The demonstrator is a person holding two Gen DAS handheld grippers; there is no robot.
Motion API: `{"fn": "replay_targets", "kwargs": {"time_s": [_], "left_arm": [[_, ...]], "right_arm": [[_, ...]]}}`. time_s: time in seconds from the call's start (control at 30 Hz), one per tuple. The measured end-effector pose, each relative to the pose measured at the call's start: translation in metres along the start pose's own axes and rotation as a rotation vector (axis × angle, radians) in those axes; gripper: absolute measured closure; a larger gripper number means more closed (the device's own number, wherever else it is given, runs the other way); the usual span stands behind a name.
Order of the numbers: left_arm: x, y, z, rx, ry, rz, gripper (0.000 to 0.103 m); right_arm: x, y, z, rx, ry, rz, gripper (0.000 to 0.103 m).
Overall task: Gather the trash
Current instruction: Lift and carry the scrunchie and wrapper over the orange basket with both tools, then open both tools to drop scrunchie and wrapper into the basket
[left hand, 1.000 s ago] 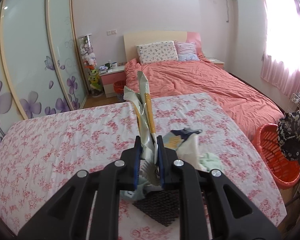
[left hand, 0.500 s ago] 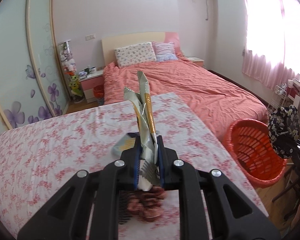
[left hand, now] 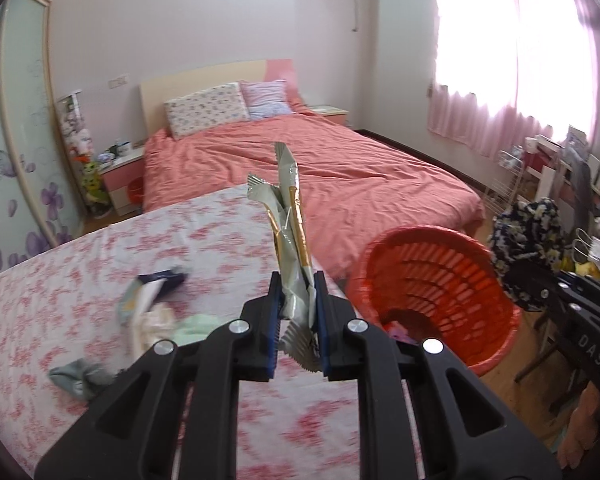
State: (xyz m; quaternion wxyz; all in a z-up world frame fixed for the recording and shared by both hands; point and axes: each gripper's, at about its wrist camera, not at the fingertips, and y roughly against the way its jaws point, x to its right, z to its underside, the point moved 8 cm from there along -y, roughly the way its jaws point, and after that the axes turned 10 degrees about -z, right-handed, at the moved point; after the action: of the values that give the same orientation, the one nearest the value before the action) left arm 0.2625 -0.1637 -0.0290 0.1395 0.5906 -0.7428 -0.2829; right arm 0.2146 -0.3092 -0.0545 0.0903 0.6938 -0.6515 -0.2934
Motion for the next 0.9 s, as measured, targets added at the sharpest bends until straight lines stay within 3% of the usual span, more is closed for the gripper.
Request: {"fn": "replay_targets", "kwargs": {"time_s": [0.47, 0.73, 0.83, 0.9], "left_arm": [[0.099, -0.036, -0.002, -0.025, -0.086, 0.155, 0.085], [0.125, -0.063, 0.003, -0.069, -0.114, 0.193, 0.083], [0.131, -0.072, 0.004, -0.082, -0.118, 0.197, 0.080], [0.130, -0.077, 0.006, -0.093, -0.111, 0.193, 0.071]], "right_arm": [[0.059, -0.017, 0.002, -0.019, -0.090, 0.025, 0.089], [0.079, -0.030, 0.006, -0.035, -0.142, 0.033, 0.088], [0.088, -0.039, 0.007, -0.050, -0.164, 0.029, 0.083], [0.091, -0.043, 0.009, -0.057, -0.168, 0.030, 0.076]]}}
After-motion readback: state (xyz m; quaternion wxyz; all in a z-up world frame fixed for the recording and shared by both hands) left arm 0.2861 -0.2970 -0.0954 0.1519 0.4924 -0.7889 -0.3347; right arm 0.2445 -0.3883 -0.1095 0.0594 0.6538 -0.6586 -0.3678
